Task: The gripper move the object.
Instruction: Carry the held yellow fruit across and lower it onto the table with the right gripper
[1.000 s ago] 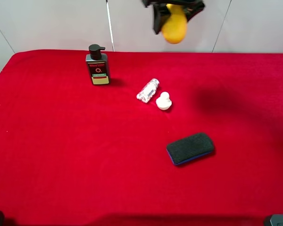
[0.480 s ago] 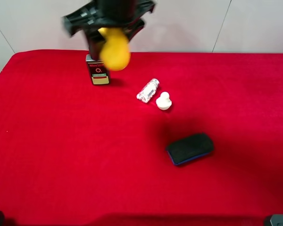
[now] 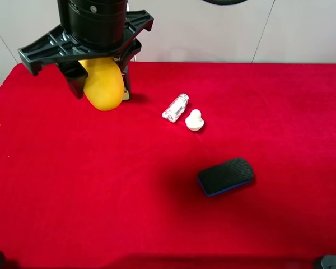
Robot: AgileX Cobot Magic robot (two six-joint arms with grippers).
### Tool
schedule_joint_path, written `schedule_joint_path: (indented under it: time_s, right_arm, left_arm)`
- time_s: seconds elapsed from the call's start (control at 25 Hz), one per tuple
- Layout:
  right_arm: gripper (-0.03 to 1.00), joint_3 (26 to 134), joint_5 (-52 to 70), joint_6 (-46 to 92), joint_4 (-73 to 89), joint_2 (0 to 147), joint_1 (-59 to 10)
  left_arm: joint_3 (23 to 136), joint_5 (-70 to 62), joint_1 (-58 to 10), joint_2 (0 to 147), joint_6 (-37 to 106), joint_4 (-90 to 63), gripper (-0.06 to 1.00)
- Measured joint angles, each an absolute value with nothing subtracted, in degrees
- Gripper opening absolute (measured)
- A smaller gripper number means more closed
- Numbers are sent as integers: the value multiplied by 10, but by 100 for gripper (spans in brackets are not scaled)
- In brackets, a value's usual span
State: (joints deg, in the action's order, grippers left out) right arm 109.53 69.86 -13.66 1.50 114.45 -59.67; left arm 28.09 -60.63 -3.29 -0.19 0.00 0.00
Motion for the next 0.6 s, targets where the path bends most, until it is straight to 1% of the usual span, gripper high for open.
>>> schedule_joint_path:
  time_s: [0.32,0.6]
  right_arm:
    - [45,977,699,-152,11,1121,-597]
    - [45,922,699,-170,-9,1109,-597]
  left_arm:
    - [281,-606,-33,-2,0,0,99]
    - [281,-606,-33,-2,0,0,99]
